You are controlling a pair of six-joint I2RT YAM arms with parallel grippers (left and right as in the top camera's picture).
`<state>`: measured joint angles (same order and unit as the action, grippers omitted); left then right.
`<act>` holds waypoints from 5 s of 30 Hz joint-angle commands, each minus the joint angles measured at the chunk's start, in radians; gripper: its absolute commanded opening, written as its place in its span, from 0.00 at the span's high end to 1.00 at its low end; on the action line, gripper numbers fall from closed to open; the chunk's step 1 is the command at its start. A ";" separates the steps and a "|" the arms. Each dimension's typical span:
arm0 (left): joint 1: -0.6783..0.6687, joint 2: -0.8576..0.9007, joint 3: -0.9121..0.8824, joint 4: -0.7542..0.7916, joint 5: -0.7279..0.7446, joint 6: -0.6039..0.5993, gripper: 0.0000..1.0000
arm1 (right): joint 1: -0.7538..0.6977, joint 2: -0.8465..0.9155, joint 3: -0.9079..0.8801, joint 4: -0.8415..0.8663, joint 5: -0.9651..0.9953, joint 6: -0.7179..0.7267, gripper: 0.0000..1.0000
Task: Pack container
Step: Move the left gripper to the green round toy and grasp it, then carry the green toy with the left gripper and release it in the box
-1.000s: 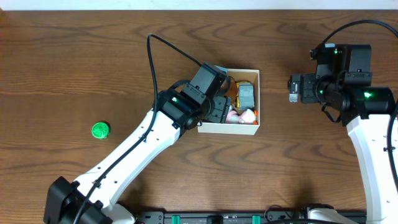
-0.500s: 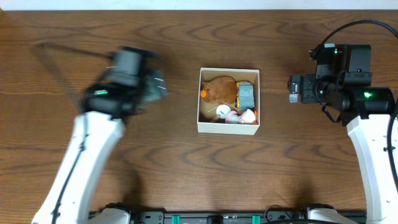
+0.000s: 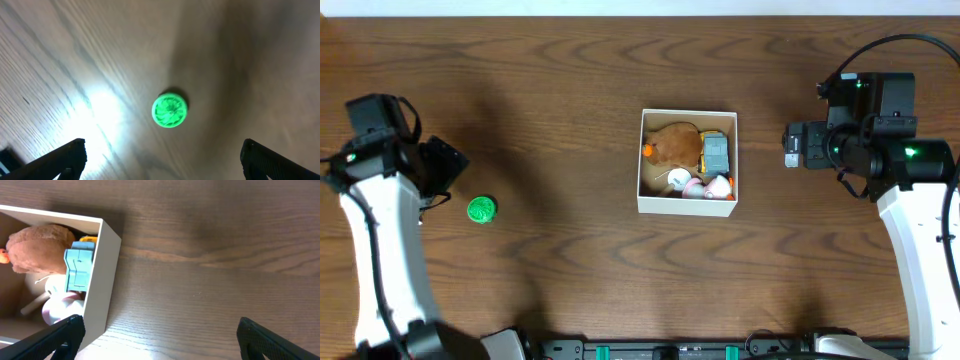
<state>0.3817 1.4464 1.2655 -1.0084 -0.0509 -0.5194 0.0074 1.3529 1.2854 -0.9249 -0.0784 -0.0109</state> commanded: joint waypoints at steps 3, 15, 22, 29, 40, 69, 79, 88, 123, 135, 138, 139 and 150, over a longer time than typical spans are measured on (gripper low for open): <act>0.004 0.147 -0.069 0.037 0.014 0.030 0.02 | -0.006 0.031 -0.007 -0.008 -0.001 0.022 0.01; 0.003 0.435 -0.099 0.060 0.074 0.055 0.02 | -0.006 0.062 -0.010 -0.008 -0.001 0.022 0.01; 0.003 0.477 -0.099 0.088 0.104 0.098 0.02 | -0.006 0.063 -0.010 -0.008 -0.001 0.022 0.01; 0.003 0.477 -0.099 0.098 0.105 0.097 0.02 | -0.006 0.063 -0.010 -0.008 -0.001 0.022 0.01; 0.003 0.477 -0.099 0.095 0.157 0.097 0.15 | -0.006 0.063 -0.010 -0.008 -0.001 0.022 0.01; 0.003 0.447 -0.098 0.087 0.156 0.097 0.50 | -0.006 0.063 -0.010 -0.008 -0.001 0.022 0.01; 0.003 0.361 -0.098 0.087 0.156 0.097 0.56 | -0.006 0.063 -0.010 -0.008 -0.001 0.022 0.01; 0.003 0.295 -0.098 0.086 0.156 0.097 0.57 | -0.006 0.063 -0.010 -0.008 -0.001 0.022 0.01; 0.003 0.299 -0.228 0.188 0.156 0.096 0.68 | -0.006 0.063 -0.010 -0.008 -0.001 0.021 0.01; 0.002 0.285 -0.196 0.157 0.205 0.096 0.81 | -0.006 0.063 -0.010 -0.007 -0.001 0.021 0.01; -0.010 0.259 -0.169 0.134 0.205 0.097 0.92 | -0.006 0.063 -0.010 -0.007 -0.001 0.021 0.01; -0.016 0.245 -0.164 0.131 0.204 0.098 0.94 | -0.006 0.063 -0.010 -0.007 -0.001 0.021 0.01; -0.189 -0.031 -0.137 0.131 0.197 0.101 0.94 | -0.006 0.063 -0.010 -0.007 -0.001 0.021 0.01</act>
<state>0.2424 1.4773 1.1038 -0.8715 0.1513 -0.4217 0.0074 1.4094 1.2797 -0.9306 -0.0784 -0.0067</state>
